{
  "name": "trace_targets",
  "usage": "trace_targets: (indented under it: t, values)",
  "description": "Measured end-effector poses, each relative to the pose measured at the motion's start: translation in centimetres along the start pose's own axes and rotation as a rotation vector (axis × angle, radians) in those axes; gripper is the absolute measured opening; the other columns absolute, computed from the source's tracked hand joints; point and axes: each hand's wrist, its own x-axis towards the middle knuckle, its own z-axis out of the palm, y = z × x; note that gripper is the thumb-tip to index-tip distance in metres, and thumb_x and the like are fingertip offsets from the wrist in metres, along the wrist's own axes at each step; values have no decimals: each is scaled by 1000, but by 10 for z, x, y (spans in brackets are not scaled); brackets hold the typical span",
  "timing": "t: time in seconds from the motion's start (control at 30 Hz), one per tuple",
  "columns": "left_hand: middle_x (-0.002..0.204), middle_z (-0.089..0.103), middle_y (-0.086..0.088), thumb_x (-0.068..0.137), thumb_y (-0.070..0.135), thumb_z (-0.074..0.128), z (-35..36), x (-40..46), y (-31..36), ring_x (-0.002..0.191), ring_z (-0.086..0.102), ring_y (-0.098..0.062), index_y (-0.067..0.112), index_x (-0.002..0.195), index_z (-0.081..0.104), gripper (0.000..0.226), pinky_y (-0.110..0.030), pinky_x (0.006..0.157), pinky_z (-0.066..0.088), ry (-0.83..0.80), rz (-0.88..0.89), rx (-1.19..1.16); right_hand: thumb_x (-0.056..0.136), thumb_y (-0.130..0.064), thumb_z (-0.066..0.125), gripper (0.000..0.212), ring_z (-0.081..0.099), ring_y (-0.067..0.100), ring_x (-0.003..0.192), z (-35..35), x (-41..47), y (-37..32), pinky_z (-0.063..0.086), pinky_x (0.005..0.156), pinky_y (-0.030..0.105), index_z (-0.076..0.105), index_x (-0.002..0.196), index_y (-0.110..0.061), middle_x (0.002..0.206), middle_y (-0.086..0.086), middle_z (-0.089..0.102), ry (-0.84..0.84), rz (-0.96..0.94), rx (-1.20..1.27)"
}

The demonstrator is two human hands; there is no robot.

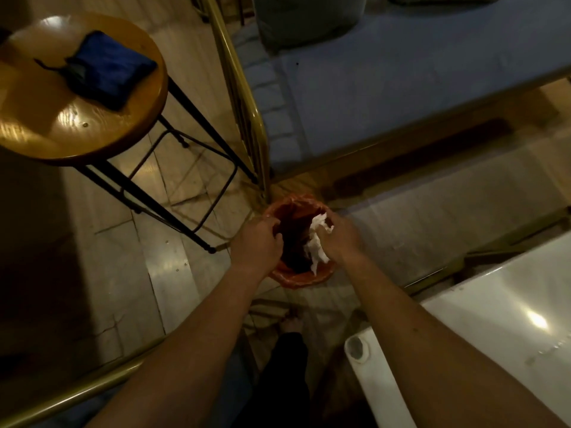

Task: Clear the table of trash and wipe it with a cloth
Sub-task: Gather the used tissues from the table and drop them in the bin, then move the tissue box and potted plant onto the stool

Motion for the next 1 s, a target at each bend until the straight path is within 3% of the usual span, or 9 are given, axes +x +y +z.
trace_targets:
  t: [0.13, 0.3, 0.43, 0.57, 0.7, 0.83, 1.0]
  values:
    - [96, 62, -8, 93, 30, 53, -7, -8, 5, 91, 61, -29, 17, 101, 66, 20, -34, 68, 46, 50, 40, 82, 100, -35, 46, 43, 51, 28, 127, -10, -13, 2, 42, 102, 38, 48, 141, -26, 142, 5, 52, 30, -102, -132]
    - [115, 62, -4, 96, 36, 51, -27, -31, 49, 109, 55, -26, 22, 121, 63, 31, -40, 87, 48, 95, 141, 158, 98, -39, 48, 41, 49, 26, 126, -54, -55, 7, 40, 104, 40, 52, 137, -25, 140, 5, 52, 223, -181, -242]
    - [130, 58, -4, 95, 39, 51, -39, -60, 101, 125, 46, -27, 23, 129, 58, 37, -41, 102, 39, 134, 291, 213, 100, -42, 43, 44, 38, 25, 137, -102, -105, 23, 33, 112, 49, 49, 141, -26, 147, 3, 46, 423, -264, -358]
    - [155, 37, -7, 100, 47, 44, -43, -99, 171, 147, 26, -30, 27, 151, 35, 55, -46, 118, 25, 139, 396, 259, 100, -43, 41, 46, 34, 29, 141, -154, -166, 60, 31, 112, 54, 47, 143, -26, 151, 3, 43, 657, -292, -385]
    - [159, 33, -5, 102, 53, 37, -38, -152, 248, 149, 23, -29, 27, 154, 29, 59, -47, 122, 22, 160, 574, 264, 98, -46, 29, 53, 32, 29, 143, -209, -233, 116, 29, 112, 54, 43, 145, -27, 153, 3, 41, 835, -222, -385]
    - [158, 37, -5, 101, 54, 38, -17, -219, 323, 148, 27, -31, 26, 153, 32, 59, -48, 121, 25, 198, 731, 244, 100, -41, 40, 48, 29, 29, 144, -255, -300, 184, 24, 115, 53, 41, 146, -28, 155, 1, 38, 976, -91, -355]
    - [160, 32, -7, 101, 51, 39, 31, -303, 402, 150, 20, -31, 28, 156, 24, 61, -45, 121, 19, 138, 921, 243, 100, -42, 38, 48, 28, 29, 144, -293, -386, 278, 23, 116, 53, 42, 146, -28, 155, 2, 37, 1085, 84, -297]
